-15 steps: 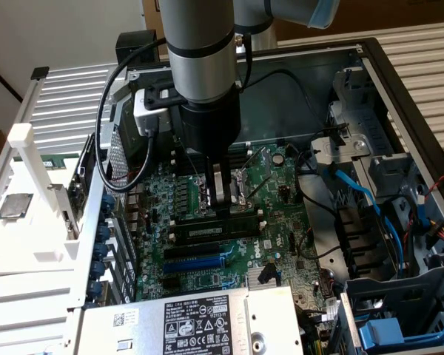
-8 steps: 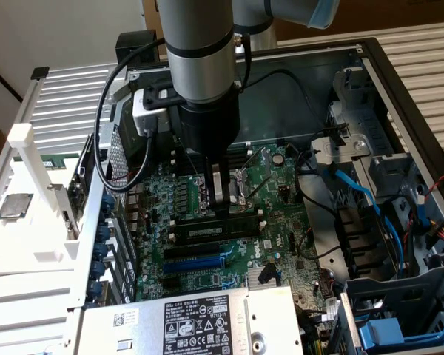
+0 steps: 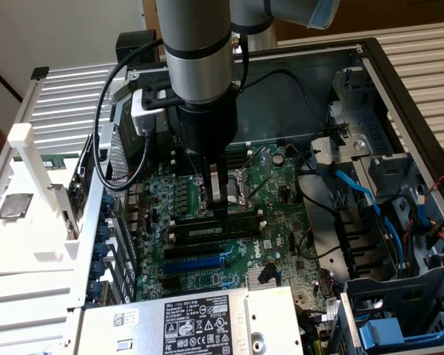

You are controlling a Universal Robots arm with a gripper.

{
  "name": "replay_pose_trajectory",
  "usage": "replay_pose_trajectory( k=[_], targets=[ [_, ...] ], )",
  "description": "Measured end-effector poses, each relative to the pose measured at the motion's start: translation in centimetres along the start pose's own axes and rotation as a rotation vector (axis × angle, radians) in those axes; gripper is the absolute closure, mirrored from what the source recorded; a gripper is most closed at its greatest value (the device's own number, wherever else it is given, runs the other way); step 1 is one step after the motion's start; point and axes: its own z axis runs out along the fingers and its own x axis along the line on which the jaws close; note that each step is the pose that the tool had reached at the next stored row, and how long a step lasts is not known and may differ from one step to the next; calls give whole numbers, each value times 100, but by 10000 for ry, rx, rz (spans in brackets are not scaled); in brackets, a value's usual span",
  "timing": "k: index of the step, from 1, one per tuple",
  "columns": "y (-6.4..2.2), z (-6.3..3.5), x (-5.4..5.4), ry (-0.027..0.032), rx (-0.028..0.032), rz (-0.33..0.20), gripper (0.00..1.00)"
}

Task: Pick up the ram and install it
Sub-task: 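Press down the ram until it locks into place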

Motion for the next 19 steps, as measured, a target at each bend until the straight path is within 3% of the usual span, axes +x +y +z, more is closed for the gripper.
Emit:
replay_pose_trajectory(
  k=[11, 19],
  targets=[
    [5, 69, -5, 5, -65, 8, 90],
    [5, 77, -8, 3, -194, 5, 90]
  ],
)
